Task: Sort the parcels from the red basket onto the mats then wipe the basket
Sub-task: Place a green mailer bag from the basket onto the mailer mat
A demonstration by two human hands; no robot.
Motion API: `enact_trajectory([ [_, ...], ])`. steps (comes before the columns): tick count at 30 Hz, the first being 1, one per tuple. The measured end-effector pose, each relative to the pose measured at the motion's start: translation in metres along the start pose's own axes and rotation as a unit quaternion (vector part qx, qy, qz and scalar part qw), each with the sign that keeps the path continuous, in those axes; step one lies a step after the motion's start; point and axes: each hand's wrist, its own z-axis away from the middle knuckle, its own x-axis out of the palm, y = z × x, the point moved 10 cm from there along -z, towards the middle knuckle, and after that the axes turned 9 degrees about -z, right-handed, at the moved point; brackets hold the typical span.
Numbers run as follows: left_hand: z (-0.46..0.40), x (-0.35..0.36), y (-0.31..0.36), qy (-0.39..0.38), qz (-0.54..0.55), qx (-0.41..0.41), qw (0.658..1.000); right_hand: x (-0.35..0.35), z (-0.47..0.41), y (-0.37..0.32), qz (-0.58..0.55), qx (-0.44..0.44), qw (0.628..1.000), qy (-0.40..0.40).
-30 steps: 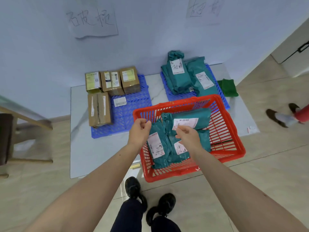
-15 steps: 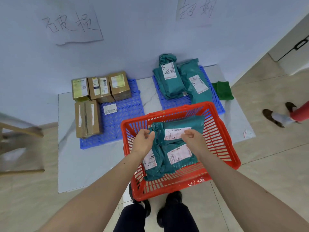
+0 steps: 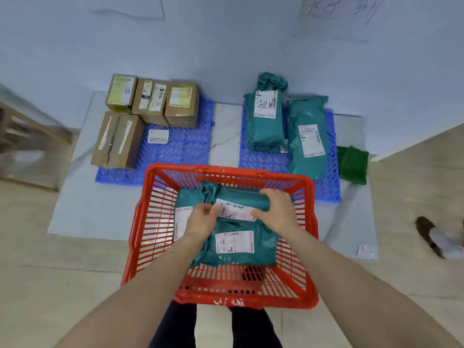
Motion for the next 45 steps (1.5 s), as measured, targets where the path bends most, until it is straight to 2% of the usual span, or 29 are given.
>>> enact_trajectory([
  [8, -0.002, 0.050, -0.022, 0.010, 0.081, -0.087, 0.993, 0.022, -0.034, -0.003, 0.106, -0.084, 0.986, -0.097],
  [16, -0.025, 0.064, -0.041, 0.010, 0.126, -0.137, 0.982, 0.045, -0.050, 0.009, 0.166, -0.096, 0.974, -0.122],
  [24, -0.033, 0.077, -0.045, -0.003, 0.167, -0.109, 0.980, 0.053, -0.056, 0.006, 0.189, -0.115, 0.964, -0.146],
  [30, -0.023, 0.062, -0.041, 0.037, 0.169, -0.071, 0.982, 0.040, -0.044, -0.002, 0.118, -0.106, 0.981, -0.115],
  [35, 0.006, 0.030, -0.030, 0.121, 0.156, -0.017, 0.980, 0.031, -0.029, -0.005, -0.038, -0.062, 0.989, -0.126],
  [40, 0.035, 0.009, -0.009, 0.158, 0.106, 0.015, 0.982, 0.028, -0.010, -0.008, -0.153, -0.004, 0.978, -0.143],
  [45, 0.063, -0.004, 0.009, 0.194, 0.099, 0.052, 0.975, 0.023, 0.011, -0.013, -0.268, 0.049, 0.944, -0.184],
])
